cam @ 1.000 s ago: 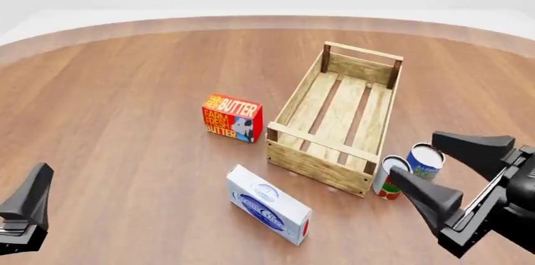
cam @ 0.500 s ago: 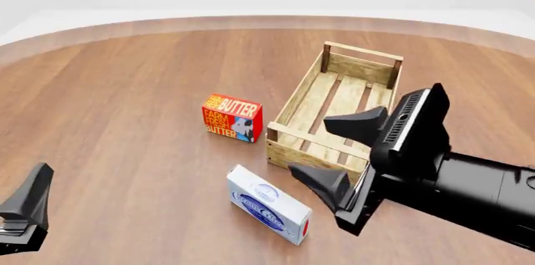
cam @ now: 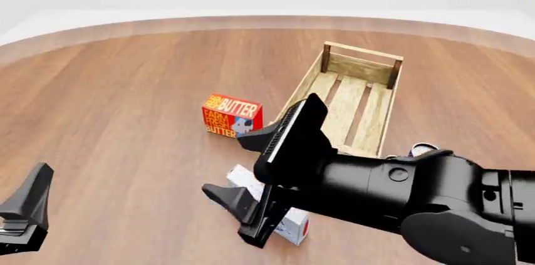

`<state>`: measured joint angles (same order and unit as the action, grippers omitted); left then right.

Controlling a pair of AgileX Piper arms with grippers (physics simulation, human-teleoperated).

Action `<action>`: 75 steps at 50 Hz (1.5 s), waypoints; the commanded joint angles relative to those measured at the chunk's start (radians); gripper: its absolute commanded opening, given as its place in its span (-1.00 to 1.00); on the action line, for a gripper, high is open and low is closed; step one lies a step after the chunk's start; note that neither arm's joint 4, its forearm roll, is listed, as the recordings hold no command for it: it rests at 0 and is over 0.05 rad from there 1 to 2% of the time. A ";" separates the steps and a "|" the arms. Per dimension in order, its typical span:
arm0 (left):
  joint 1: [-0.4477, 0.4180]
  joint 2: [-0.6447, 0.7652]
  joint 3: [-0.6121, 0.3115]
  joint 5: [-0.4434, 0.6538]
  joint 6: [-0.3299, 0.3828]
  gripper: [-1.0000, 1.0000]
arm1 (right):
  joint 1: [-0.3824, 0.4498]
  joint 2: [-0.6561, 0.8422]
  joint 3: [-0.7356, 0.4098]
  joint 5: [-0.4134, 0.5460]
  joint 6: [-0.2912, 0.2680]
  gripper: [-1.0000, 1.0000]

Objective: Pick up the ketchup, and put it in the wooden tray.

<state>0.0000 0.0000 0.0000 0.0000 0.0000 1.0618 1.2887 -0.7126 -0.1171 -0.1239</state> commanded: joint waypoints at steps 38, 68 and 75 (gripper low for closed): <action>0.000 0.000 0.000 0.000 0.000 1.00 | 0.267 0.400 -0.302 -0.023 -0.011 1.00; 0.000 0.000 0.000 0.000 0.000 1.00 | 0.339 0.564 -0.399 -0.059 -0.008 1.00; 0.000 0.000 0.000 0.000 0.000 1.00 | 0.352 0.592 -0.415 -0.061 -0.004 1.00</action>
<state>0.0000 0.0000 0.0000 0.0000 0.0000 1.3929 1.8388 -1.1018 -0.1739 -0.1309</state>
